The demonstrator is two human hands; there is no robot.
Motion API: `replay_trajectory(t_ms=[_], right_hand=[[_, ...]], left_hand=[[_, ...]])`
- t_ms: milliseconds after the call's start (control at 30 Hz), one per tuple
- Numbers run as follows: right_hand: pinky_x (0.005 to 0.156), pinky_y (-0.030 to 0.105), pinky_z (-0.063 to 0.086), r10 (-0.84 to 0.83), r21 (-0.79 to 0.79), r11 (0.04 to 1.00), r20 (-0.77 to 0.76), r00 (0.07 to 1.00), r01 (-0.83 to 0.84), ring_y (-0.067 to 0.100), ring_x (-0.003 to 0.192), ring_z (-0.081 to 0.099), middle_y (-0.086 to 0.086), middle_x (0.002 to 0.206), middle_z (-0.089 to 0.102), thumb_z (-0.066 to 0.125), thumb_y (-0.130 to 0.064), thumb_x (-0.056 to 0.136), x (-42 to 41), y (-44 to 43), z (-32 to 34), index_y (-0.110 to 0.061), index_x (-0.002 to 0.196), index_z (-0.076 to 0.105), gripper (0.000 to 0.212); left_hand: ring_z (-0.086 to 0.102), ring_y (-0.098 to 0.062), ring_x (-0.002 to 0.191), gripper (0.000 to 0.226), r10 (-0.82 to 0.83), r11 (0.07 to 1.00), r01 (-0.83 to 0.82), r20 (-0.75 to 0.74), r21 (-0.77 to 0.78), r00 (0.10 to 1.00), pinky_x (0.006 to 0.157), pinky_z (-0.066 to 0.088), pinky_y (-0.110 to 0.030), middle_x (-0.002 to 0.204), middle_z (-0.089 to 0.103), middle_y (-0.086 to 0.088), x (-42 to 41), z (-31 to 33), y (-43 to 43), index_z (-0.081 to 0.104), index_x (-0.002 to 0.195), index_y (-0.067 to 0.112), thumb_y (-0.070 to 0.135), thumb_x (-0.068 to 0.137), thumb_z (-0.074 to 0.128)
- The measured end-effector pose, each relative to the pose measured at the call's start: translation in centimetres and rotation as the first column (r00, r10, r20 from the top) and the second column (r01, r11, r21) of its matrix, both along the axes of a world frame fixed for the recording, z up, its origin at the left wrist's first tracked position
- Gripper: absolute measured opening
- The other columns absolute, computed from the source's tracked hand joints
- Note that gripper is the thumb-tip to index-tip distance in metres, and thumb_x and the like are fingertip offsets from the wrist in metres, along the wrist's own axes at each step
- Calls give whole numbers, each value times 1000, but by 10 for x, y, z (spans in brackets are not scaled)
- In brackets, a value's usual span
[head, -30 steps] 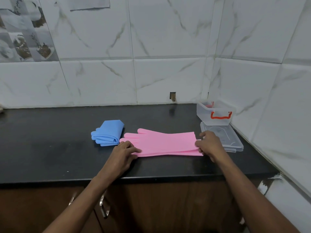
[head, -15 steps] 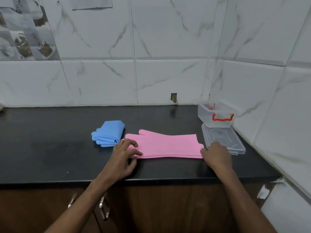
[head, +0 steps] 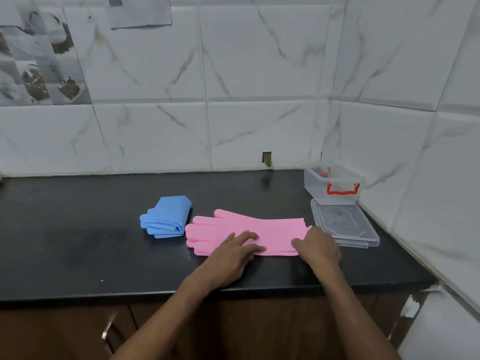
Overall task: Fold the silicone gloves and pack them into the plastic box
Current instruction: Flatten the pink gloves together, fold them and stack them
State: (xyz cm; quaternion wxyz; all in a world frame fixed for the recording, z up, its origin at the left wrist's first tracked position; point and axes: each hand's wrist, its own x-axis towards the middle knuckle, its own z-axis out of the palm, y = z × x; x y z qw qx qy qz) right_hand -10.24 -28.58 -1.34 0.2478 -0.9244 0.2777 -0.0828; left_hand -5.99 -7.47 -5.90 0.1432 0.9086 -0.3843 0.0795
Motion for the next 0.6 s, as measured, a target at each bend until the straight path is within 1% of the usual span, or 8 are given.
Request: replay_trajectory(t_ms=[33,100,167,233,300,400,533,600], right_hand=[[49,23,29,-3,33,999,37,999,2,21,75,50,7,98,61,61,-32,89,1,2,0,-10,106,58,28],[53,23,35,-27,105,994,140,990,13,22,78,54,9,102,65,62,-26,88,3,10,1,-8,113,58,31],[59,25,41,-53,102,994,243,969,29,26,87,63,12,109,66,61,-18,89,5,24,4,-9,123,53,37],[61,27,40,1,-1,1000,336,942,0,30,91,67,14,106,68,58,-13,91,6,43,6,-11,126,48,37],[62,29,40,140,-155,984,398,907,-84,30,91,68,13,104,69,55,-12,92,8,66,5,-14,122,47,31],[69,36,49,327,-326,921,360,873,-211,30,94,67,11,108,68,49,-12,94,8,87,-7,-15,127,43,34],[77,36,50,381,-335,898,265,886,-286,31,100,66,12,114,67,43,-14,96,9,89,-21,-13,136,38,40],[77,35,49,393,-316,896,240,888,-311,32,101,64,13,116,66,45,-14,95,10,87,-23,-12,133,43,38]], left_hand=[[33,-10,140,38,-10,1000,10,-10,14,1000,124,10,-39,154,30,10,1,0,0,49,138,36,26,103,38],[27,-10,145,39,-26,999,27,-17,41,1000,124,10,-42,156,30,10,2,1,-1,48,139,35,23,103,36],[20,-11,148,42,-34,997,35,-21,63,999,124,9,-44,158,28,10,2,2,-2,46,140,36,20,102,35],[15,-11,150,47,-44,996,46,-25,83,999,124,7,-45,160,24,11,1,2,-1,43,142,37,16,100,35],[13,-13,150,53,-57,994,60,-35,90,998,124,4,-45,161,22,9,1,2,1,39,145,36,13,97,34],[15,-13,150,60,-58,995,61,-40,80,998,124,1,-45,161,24,4,2,1,2,37,147,29,7,92,35],[24,-10,146,55,-72,997,73,-21,24,997,124,-1,-37,157,34,2,0,2,1,50,140,21,3,89,39],[37,-9,138,48,-78,993,72,-62,-96,995,123,8,-30,150,45,5,-3,4,2,60,131,20,2,90,42]])
